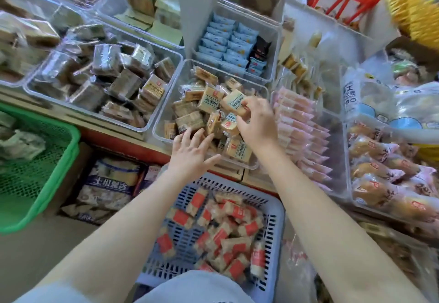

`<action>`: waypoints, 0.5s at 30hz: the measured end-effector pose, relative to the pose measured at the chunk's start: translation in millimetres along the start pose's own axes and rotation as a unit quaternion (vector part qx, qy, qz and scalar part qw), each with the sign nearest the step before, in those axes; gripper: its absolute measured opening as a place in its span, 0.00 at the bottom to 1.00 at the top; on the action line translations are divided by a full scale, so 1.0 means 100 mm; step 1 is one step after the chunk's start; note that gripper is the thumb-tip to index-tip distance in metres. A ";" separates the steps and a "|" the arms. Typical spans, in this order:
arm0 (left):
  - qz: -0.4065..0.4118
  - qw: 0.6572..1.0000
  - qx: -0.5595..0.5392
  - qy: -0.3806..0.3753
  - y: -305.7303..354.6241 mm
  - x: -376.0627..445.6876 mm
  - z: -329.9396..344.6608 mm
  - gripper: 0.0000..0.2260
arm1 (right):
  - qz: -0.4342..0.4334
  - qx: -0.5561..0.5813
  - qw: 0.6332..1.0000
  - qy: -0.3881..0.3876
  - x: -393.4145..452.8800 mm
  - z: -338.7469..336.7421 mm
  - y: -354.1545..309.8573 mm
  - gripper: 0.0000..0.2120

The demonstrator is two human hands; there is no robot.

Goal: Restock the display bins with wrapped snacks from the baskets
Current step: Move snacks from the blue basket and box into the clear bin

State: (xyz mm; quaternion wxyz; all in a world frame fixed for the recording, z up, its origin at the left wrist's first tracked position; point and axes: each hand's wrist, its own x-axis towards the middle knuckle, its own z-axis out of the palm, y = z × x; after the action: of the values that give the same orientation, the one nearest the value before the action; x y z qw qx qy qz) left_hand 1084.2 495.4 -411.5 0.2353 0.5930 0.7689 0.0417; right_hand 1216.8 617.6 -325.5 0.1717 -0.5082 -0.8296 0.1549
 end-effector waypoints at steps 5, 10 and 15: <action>0.002 1.000 -0.013 0.002 -0.01 0.02 0.01 0.34 | -0.015 -0.087 0.995 -0.050 0.15 0.36 -0.05 0.11; 0.000 1.000 -0.016 0.009 -0.02 0.05 0.04 0.33 | -0.085 -0.146 0.983 -0.068 0.16 0.44 -0.05 0.14; -0.009 1.000 -0.015 0.003 -0.02 0.03 0.00 0.33 | -0.028 -0.141 0.980 -0.136 0.10 0.23 -0.09 0.20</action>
State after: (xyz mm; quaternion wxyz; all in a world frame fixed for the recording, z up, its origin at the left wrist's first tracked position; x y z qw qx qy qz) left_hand 1081.8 498.1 -412.8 0.2421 0.5825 0.7742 0.0528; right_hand 1195.8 620.8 -340.6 -0.0119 -0.4785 -0.8724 0.0991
